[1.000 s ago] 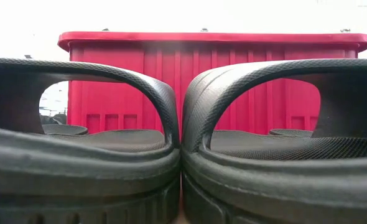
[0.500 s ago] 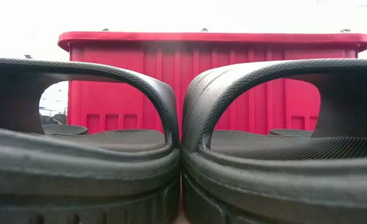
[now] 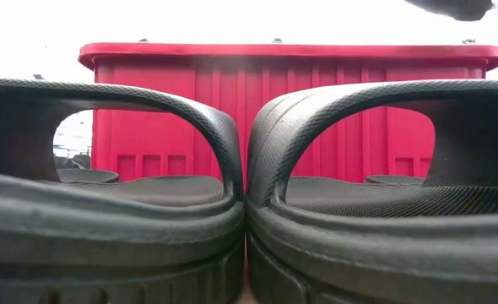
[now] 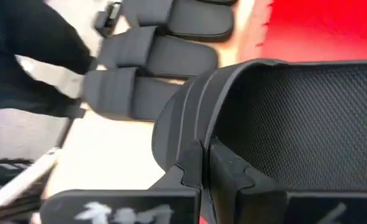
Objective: Pick and place slides into bin
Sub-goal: Put the black slide into the red container
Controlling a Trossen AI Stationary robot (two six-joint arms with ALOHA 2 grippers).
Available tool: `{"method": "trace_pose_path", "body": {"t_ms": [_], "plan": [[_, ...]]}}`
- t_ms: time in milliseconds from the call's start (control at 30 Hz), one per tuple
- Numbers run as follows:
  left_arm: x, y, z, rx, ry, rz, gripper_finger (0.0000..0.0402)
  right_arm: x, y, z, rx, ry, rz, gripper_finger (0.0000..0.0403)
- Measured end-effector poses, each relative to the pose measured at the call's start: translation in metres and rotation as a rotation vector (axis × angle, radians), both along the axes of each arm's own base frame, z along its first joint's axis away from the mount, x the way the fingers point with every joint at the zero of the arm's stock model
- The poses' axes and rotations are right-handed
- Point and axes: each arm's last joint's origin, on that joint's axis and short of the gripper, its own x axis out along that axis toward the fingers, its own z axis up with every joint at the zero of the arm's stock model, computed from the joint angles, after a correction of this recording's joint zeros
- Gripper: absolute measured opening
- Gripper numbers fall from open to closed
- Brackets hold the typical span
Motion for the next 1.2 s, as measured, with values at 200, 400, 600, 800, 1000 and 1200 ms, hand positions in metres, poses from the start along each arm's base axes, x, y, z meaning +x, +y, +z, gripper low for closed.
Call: {"method": "trace_pose_path", "body": {"t_ms": [200, 400, 600, 800, 1000, 1200], "plan": [[0.006, 0.006, -0.003, -0.001, 0.013, 0.042, 0.0019, 0.026, -0.044, 0.002, -0.099, -0.133, -0.136, 0.0003], [0.001, 0.018, 0.001, 0.123, 0.025, 0.118, 0.0019, 0.054, -0.094, -0.005, -0.118, -0.188, -0.3, 0.0004], [-0.005, 0.03, 0.0, 0.196, 0.075, 0.239, 0.0019, 0.088, -0.134, -0.037, -0.046, -0.083, -0.325, 0.0004], [-0.013, 0.037, 0.001, 0.226, 0.098, 0.262, 0.0019, 0.11, -0.154, -0.073, 0.065, 0.027, -0.165, 0.0004], [-0.018, 0.042, 0.001, 0.224, 0.104, 0.289, 0.0019, 0.119, -0.183, -0.106, 0.085, 0.124, -0.124, 0.0004], [-0.018, 0.046, 0.001, 0.199, 0.097, 0.321, 0.0019, 0.124, -0.217, -0.141, 0.24, 0.142, -0.135, 0.0003]]}}
